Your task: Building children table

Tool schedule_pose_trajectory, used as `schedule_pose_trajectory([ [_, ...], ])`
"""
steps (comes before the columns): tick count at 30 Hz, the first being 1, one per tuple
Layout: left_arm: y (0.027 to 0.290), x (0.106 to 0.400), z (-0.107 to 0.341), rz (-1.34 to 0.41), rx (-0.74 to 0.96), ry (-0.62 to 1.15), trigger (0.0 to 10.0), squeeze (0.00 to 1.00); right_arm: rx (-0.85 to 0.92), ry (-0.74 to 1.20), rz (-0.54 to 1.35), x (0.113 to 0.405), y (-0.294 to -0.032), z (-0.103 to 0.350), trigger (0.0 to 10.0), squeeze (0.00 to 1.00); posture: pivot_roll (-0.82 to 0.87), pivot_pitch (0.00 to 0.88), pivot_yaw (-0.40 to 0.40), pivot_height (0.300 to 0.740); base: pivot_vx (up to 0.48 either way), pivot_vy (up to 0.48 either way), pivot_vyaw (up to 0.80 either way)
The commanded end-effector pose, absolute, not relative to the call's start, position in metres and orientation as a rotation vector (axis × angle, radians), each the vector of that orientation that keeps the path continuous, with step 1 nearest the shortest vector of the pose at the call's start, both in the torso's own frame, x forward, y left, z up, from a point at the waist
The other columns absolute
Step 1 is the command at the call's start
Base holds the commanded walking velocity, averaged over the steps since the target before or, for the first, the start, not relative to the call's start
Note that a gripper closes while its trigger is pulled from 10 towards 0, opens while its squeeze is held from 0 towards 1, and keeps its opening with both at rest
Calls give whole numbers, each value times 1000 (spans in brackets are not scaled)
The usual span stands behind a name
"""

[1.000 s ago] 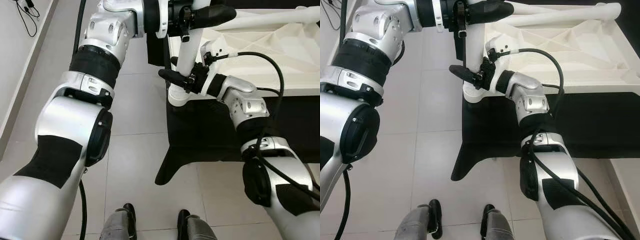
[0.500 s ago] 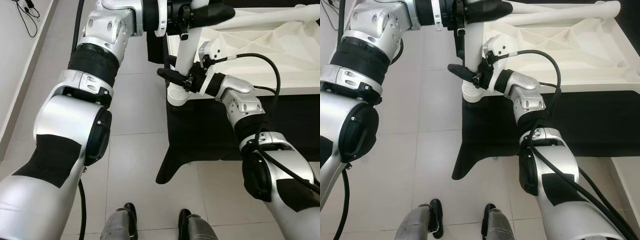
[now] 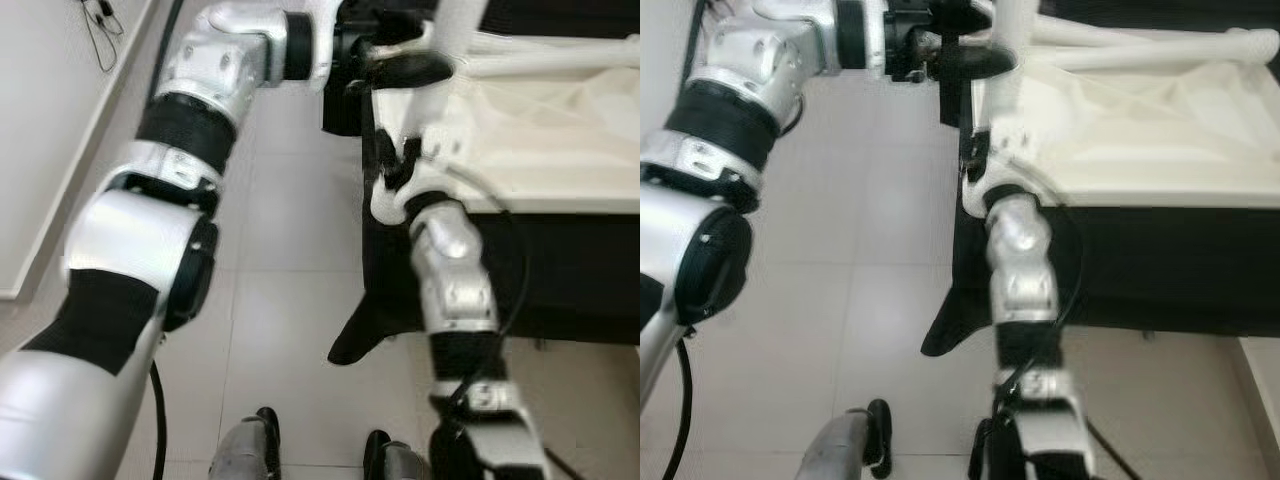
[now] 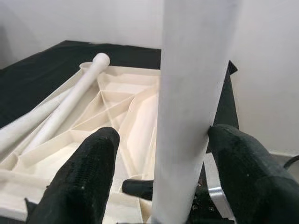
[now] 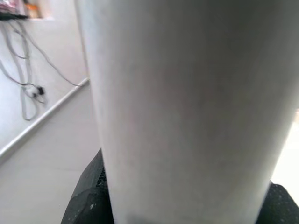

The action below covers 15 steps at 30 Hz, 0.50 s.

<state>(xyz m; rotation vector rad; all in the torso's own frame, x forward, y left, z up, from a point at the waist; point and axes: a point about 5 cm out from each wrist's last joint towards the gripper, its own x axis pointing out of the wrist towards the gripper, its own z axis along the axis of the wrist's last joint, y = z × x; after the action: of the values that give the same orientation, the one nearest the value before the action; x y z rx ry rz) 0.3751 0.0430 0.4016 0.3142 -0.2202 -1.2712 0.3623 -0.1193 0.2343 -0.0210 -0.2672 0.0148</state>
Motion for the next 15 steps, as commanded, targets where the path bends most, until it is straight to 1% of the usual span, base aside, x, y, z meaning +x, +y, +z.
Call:
schedule_pose_trajectory([
  [1, 36, 373, 399, -1294, 334, -208, 10000, 0, -22, -64, 16, 371, -118, 191, 0, 0, 115, 250, 17, 740, 0, 0, 0],
  [7, 33, 373, 403, -1287, 338, -229, 10000, 0, -36, -100, 17, 380, -120, 203, 0, 0, 108, 254, 26, 740, 0, 0, 0],
  [11, 33, 374, 399, -1290, 348, -222, 10000, 0, -26, -64, -65, 366, -120, 205, 0, 0, 109, 257, 28, 740, 0, 0, 0],
  [15, 36, 375, 396, -1291, 356, -215, 10000, 0, 9, -91, -89, 366, -124, 210, 0, 0, 108, 261, 27, 740, 0, 0, 0],
])
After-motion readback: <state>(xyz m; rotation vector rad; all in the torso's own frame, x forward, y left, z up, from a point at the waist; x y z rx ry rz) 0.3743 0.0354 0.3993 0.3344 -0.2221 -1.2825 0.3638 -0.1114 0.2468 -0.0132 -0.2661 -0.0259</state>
